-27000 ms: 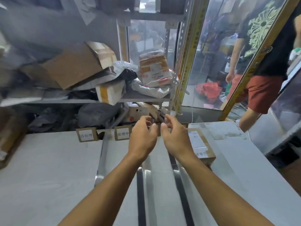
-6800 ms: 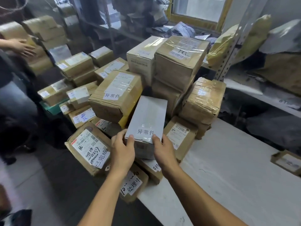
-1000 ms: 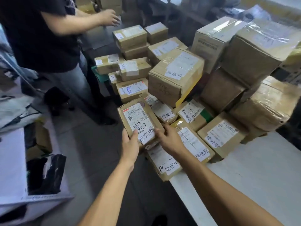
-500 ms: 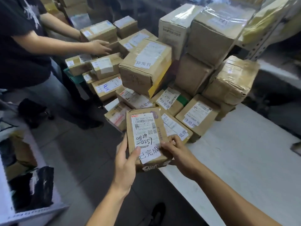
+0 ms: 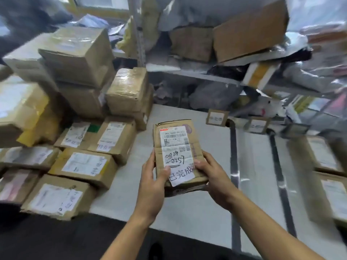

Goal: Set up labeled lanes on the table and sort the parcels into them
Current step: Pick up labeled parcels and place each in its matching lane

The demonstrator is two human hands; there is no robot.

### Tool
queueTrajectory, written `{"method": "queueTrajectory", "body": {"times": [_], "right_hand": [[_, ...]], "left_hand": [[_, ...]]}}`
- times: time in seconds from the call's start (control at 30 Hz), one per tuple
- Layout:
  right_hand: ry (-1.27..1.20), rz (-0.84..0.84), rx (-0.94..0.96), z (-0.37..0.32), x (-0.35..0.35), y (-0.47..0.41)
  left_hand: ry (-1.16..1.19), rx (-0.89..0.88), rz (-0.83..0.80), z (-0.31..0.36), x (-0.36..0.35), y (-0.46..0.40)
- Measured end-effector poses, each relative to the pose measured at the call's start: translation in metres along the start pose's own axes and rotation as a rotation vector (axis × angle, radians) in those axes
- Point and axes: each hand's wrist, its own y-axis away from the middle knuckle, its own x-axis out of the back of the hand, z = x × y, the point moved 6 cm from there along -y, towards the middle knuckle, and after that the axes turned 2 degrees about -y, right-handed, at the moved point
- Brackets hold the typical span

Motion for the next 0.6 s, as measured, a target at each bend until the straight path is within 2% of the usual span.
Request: {"method": "queueTrajectory", "body": {"times": [0.33,0.6], "right_hand": [[-0.126,0.357,0.1,-0.042,0.237,0.108],[-0.185,0.425,0.122,-0.038,0.335,0.162]], "left_hand": [[0.04,0.028,-0.29,0.004,-0.253,0.024],[0.043,0.088,-0.408,-0.009,-0.36,0.051]]}}
